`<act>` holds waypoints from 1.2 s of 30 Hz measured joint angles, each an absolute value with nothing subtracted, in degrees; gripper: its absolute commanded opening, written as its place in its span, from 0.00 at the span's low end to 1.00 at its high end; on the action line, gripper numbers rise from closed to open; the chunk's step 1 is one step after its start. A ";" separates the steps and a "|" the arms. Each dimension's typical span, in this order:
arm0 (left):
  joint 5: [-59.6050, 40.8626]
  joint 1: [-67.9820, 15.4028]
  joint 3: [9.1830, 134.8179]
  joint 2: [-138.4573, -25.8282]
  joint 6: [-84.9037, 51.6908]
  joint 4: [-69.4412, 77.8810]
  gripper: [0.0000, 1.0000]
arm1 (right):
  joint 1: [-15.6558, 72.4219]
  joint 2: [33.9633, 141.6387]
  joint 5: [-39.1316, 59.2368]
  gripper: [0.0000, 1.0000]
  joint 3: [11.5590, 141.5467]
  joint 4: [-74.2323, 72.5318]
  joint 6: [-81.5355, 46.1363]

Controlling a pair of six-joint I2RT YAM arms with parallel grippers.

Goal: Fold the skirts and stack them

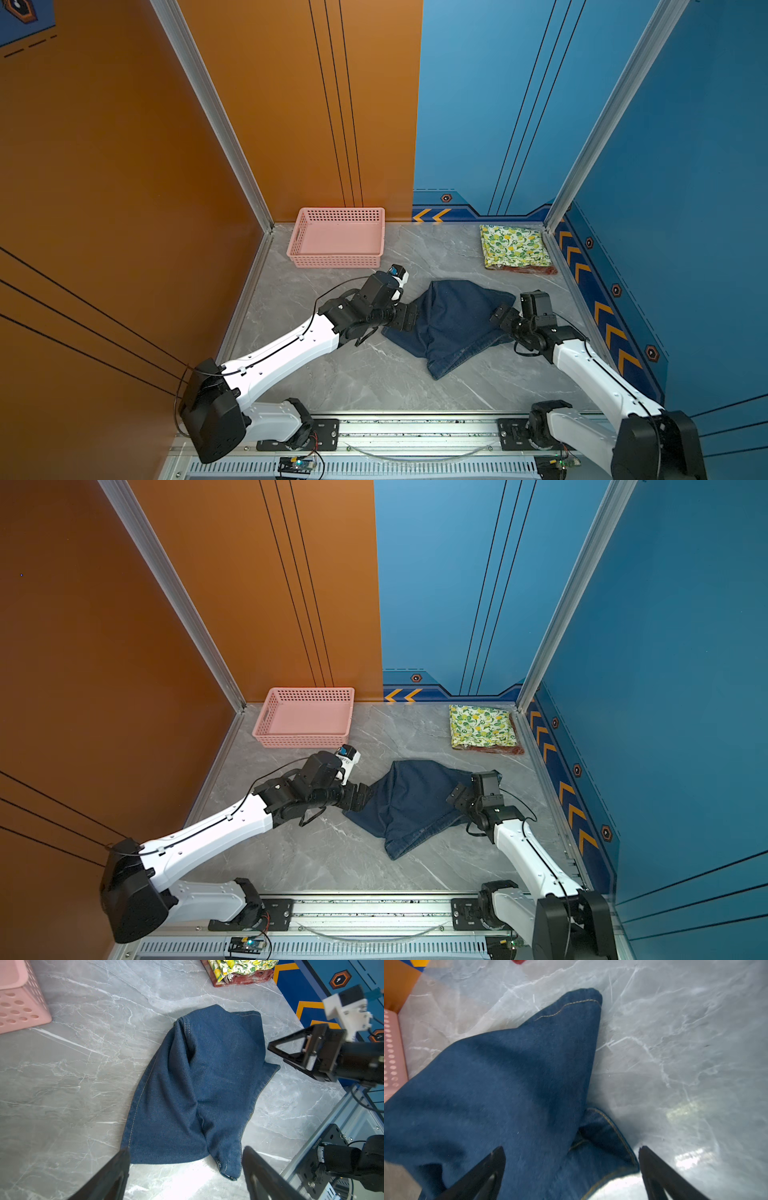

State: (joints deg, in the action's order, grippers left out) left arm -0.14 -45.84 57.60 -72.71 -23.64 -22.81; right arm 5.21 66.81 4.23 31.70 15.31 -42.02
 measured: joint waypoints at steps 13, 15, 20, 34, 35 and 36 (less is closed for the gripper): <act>1.02 -44.69 53.01 -71.77 -22.96 -22.65 0.85 | 6.94 88.77 6.11 0.00 42.83 -0.45 -39.77; 0.38 -42.92 51.77 -71.70 -22.98 -21.87 0.84 | 8.29 88.49 5.23 0.00 44.97 -0.54 -38.74; -1.26 -37.39 49.19 -69.32 -23.05 -20.43 0.83 | 18.41 83.26 -2.04 0.00 53.23 3.66 -33.63; -1.98 -32.05 41.80 -61.49 -28.01 -16.08 0.82 | 36.56 94.74 -2.48 0.96 75.33 13.13 -25.26; -1.98 -32.25 40.95 -60.90 -28.36 -16.01 0.82 | 35.94 93.47 -2.70 0.96 73.71 14.35 -25.30; -1.96 -32.58 40.25 -60.45 -28.60 -16.01 0.82 | 34.96 91.39 -2.96 0.97 71.46 15.64 -25.39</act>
State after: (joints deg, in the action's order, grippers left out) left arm -1.96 -32.58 40.25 -60.45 -28.60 -16.01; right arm 34.96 91.39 -2.96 71.46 15.64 -25.39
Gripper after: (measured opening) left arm 0.818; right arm 0.962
